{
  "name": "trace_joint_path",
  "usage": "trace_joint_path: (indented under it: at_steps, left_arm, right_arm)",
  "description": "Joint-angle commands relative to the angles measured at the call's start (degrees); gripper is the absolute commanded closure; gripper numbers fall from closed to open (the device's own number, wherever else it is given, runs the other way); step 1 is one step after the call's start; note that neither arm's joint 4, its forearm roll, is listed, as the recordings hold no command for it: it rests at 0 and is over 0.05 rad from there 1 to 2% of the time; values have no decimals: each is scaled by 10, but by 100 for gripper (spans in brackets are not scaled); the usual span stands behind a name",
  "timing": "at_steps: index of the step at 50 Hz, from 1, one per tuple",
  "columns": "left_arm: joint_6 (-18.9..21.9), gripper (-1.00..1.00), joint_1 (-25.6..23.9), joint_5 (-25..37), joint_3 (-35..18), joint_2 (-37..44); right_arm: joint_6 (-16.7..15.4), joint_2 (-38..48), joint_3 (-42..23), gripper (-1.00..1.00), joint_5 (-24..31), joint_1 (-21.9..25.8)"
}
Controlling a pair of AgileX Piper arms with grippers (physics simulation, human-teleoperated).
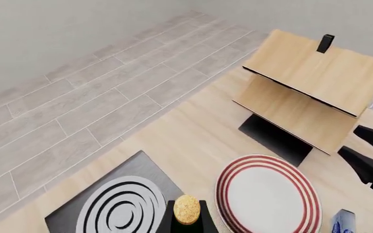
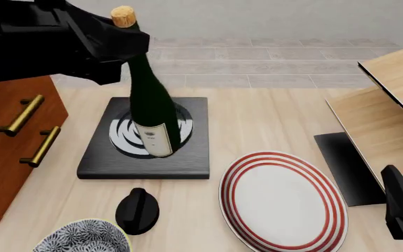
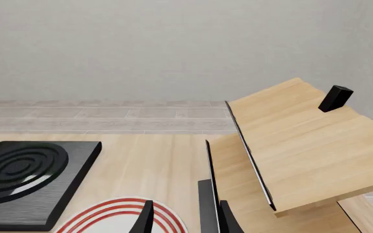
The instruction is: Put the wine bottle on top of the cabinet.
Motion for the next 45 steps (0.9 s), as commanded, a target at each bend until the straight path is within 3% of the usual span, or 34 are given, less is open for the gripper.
trace_joint_path:
  at_steps: [1,27,45]
  left_arm:
    - [9,100,12,32,-19,-25]
    - [19,100,28,86,-60,-37]
    - [23,100,66,126,-77,-58]
  right_arm:
    - [0,0,0,-100,0,0]
    - [0,0,0,-100,0,0]
    - [0,0,0,-100,0,0]
